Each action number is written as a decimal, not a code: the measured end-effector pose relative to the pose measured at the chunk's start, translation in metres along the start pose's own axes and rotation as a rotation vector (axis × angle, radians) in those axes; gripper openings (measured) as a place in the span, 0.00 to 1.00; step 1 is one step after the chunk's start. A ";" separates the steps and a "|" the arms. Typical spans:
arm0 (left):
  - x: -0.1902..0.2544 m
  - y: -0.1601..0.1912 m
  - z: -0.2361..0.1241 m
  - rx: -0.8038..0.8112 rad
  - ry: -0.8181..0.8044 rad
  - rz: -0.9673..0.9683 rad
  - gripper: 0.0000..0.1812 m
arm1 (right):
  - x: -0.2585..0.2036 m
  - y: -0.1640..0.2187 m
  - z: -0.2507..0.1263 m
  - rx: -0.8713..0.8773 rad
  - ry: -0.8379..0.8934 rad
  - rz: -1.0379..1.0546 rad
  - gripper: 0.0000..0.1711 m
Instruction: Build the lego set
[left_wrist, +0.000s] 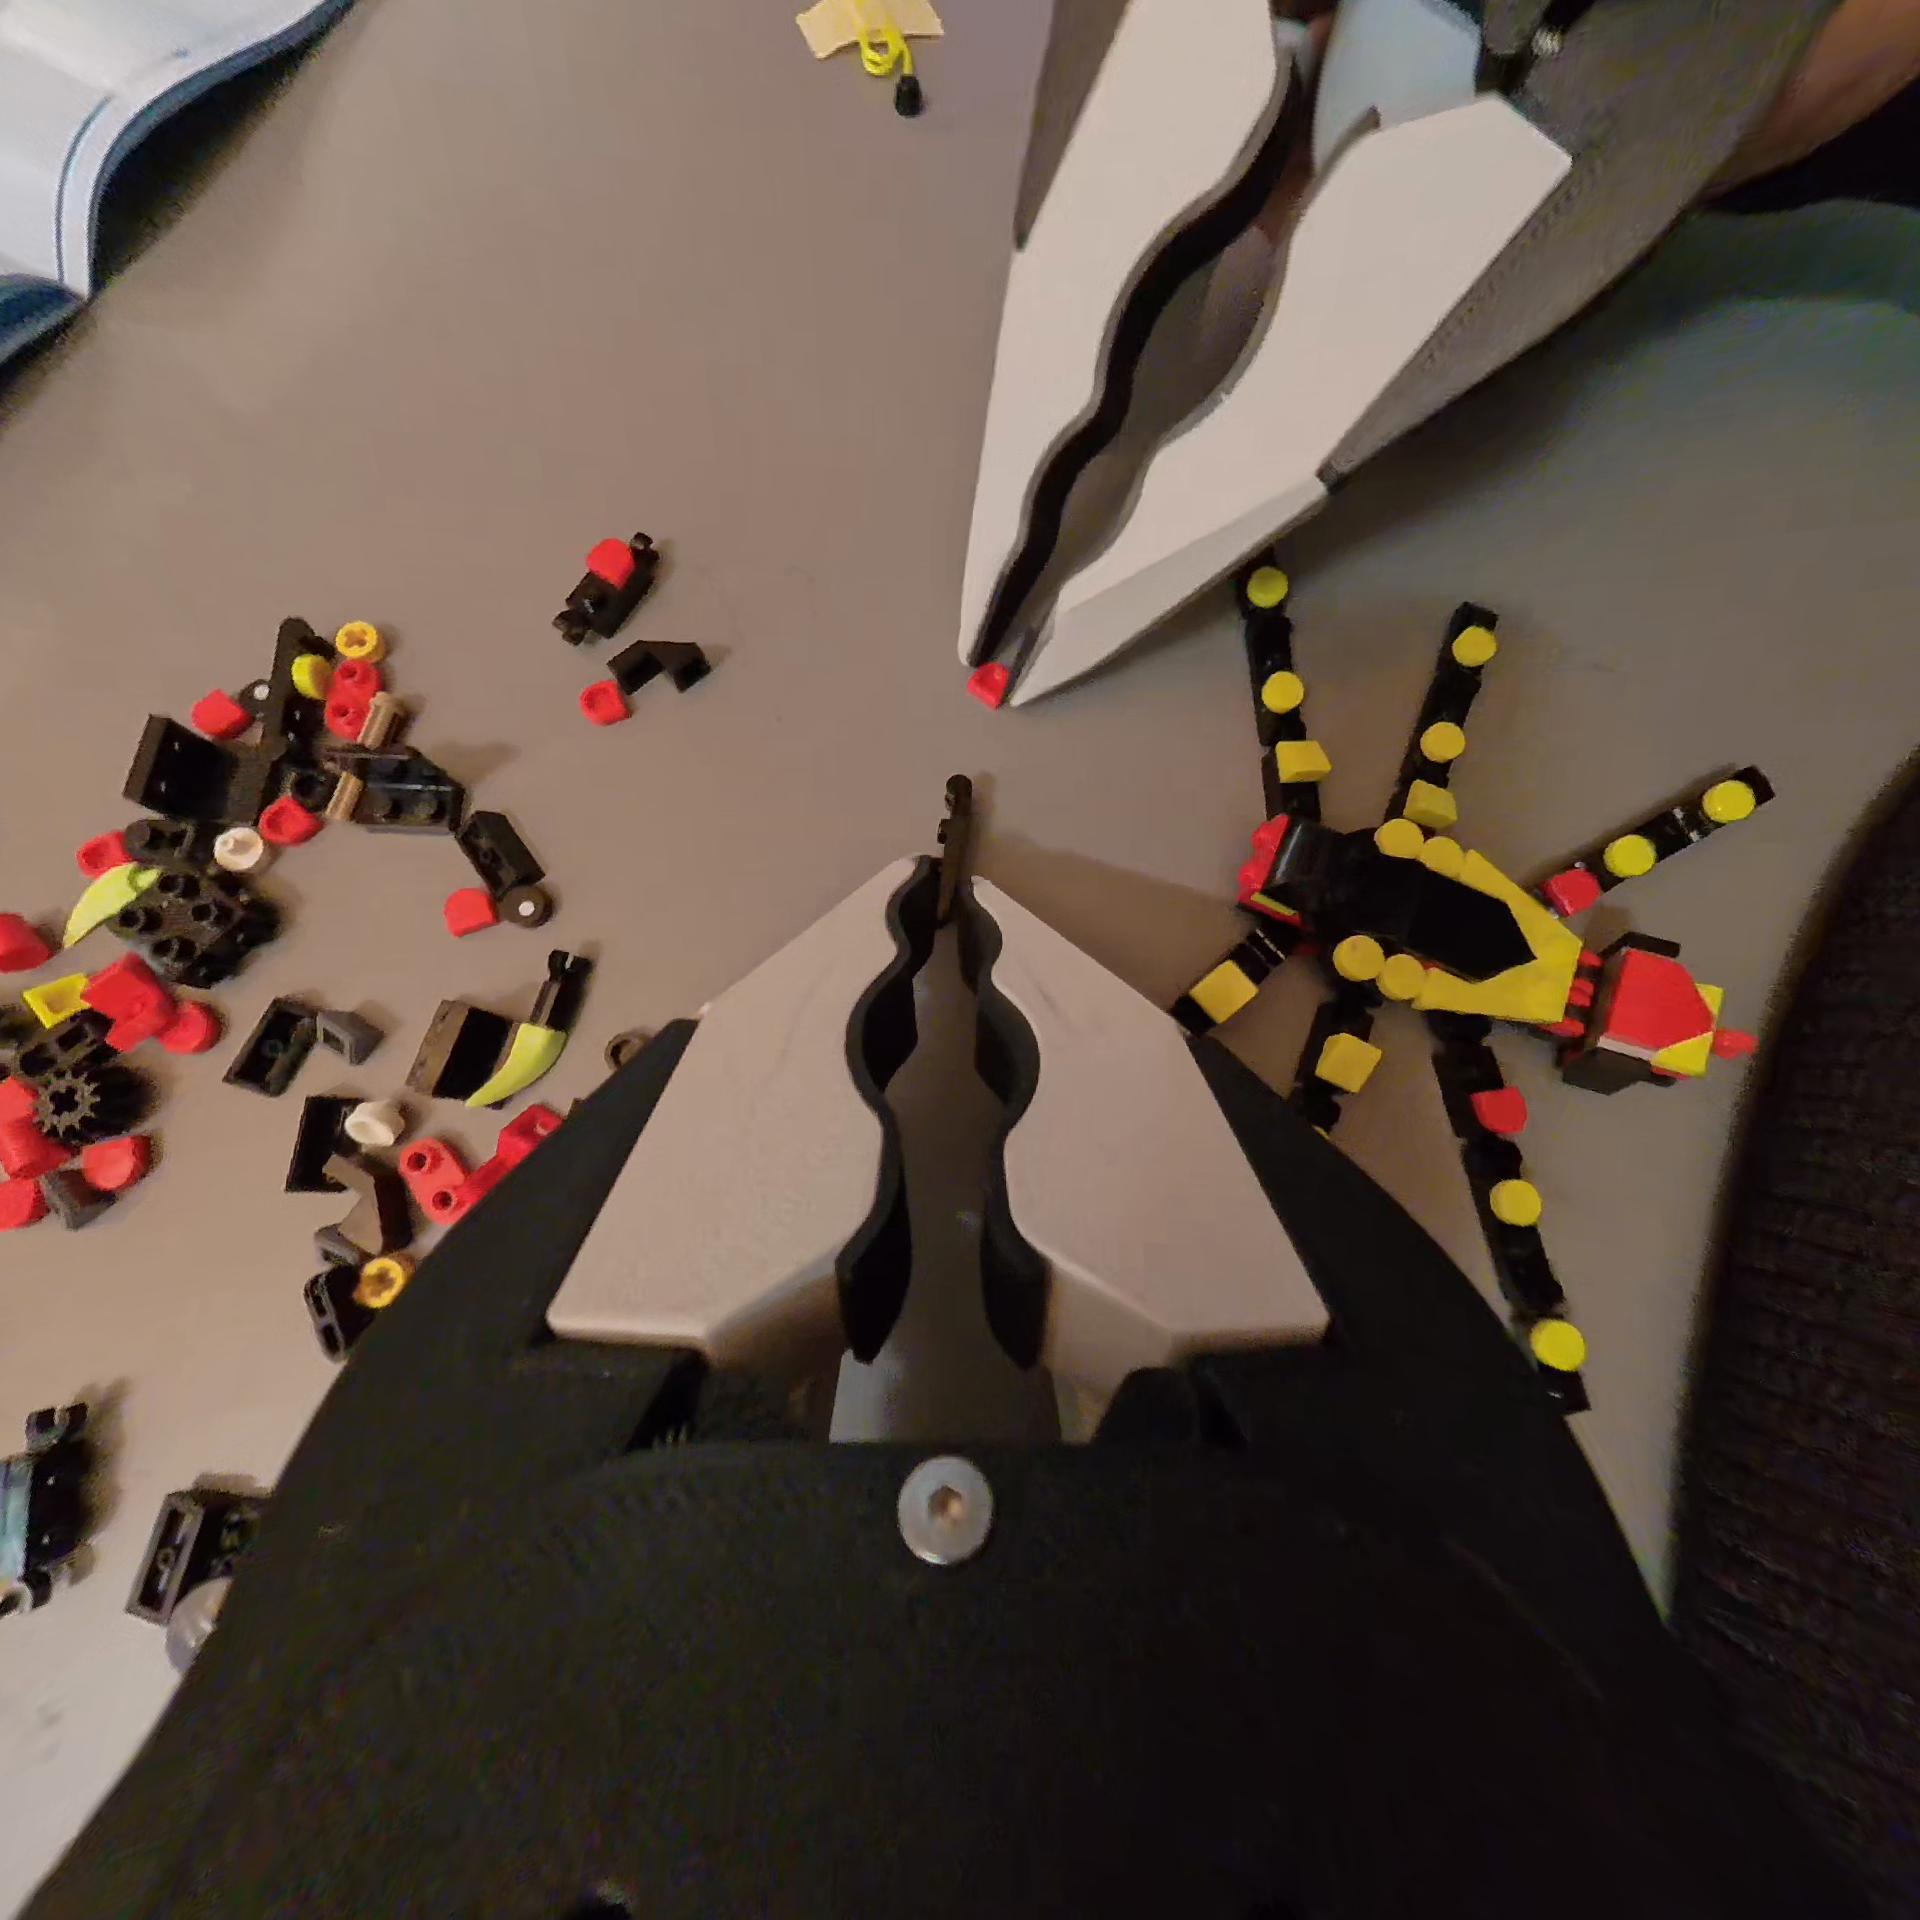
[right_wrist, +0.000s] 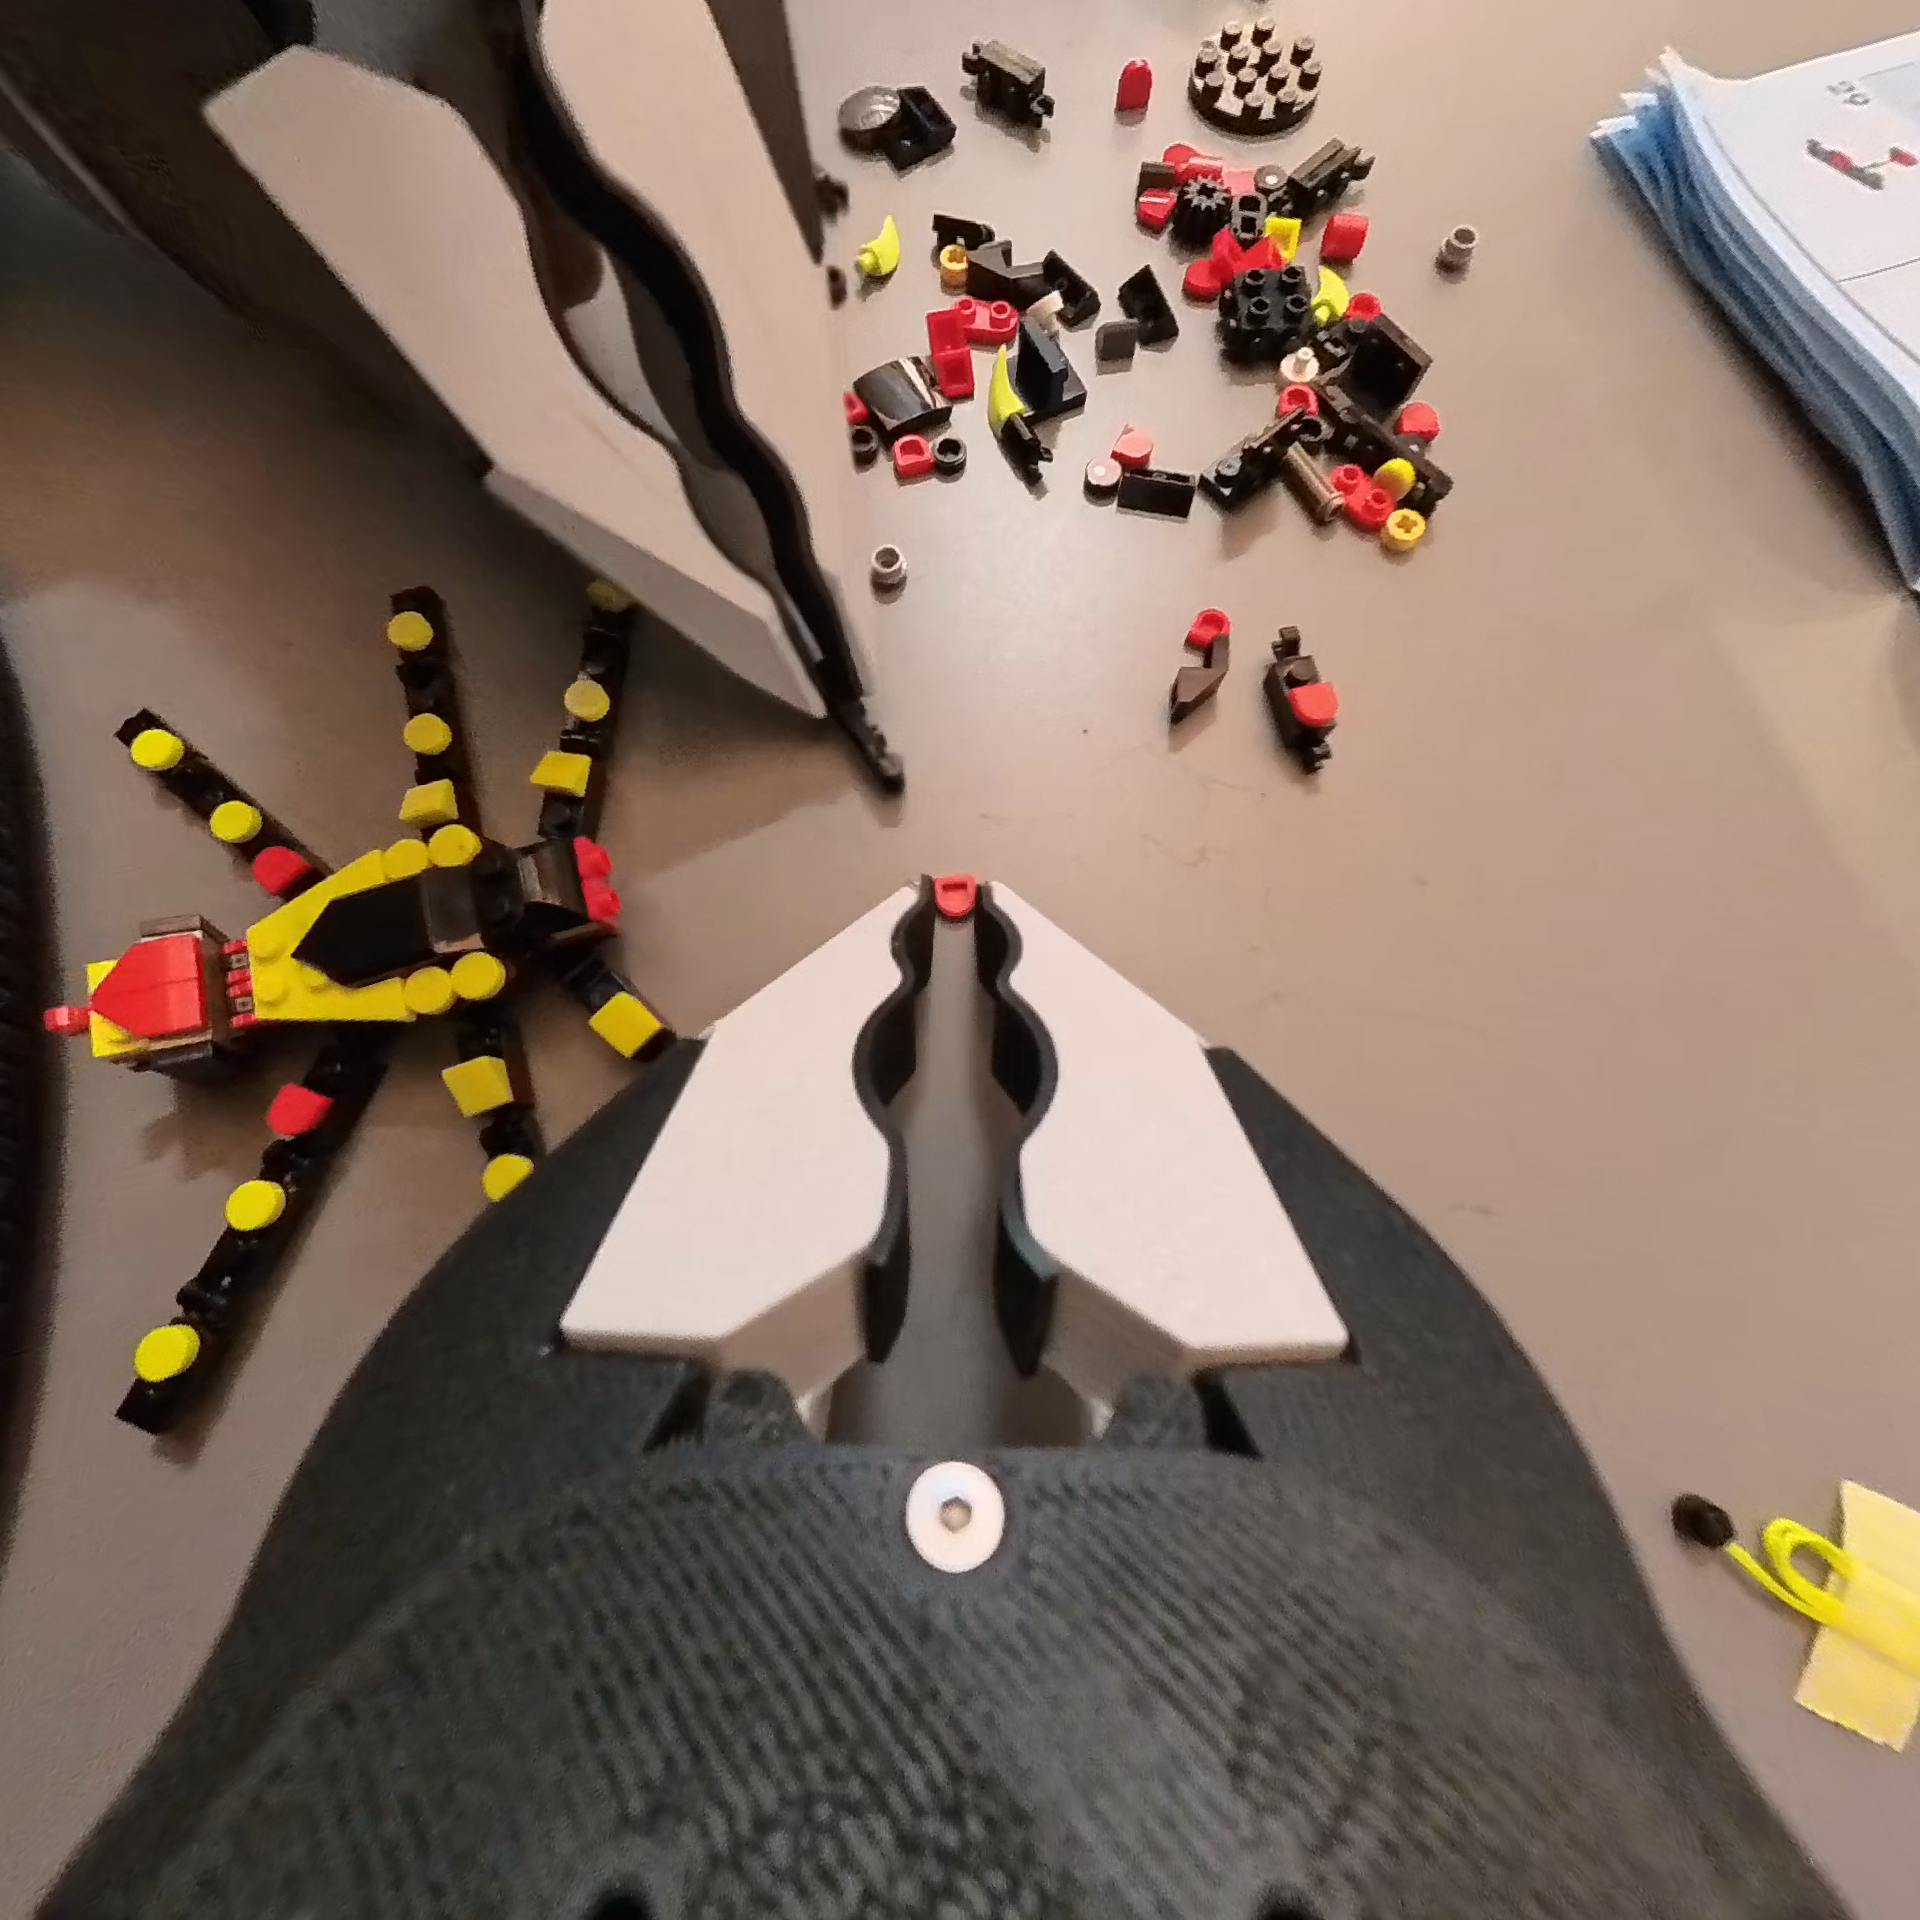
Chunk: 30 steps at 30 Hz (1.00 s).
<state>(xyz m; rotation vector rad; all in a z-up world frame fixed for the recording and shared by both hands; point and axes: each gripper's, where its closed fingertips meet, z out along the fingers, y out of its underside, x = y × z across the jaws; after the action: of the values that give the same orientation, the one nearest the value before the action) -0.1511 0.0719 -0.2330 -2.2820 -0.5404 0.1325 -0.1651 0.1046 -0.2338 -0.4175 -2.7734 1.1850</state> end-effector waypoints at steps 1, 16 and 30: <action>0.001 0.000 0.002 -0.001 -0.012 0.026 0.01 | 0.001 0.001 0.000 -0.002 0.003 0.005 0.03; 0.018 0.000 0.002 0.001 0.054 0.069 0.04 | -0.017 -0.023 -0.008 0.107 -0.100 0.044 0.03; 0.015 -0.001 0.002 0.005 0.034 0.061 0.01 | -0.023 -0.016 0.005 0.040 -0.082 0.006 0.03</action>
<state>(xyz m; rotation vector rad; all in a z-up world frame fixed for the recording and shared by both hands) -0.1386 0.0805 -0.2324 -2.2930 -0.4522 0.1244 -0.1474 0.0840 -0.2259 -0.3817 -2.8128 1.2851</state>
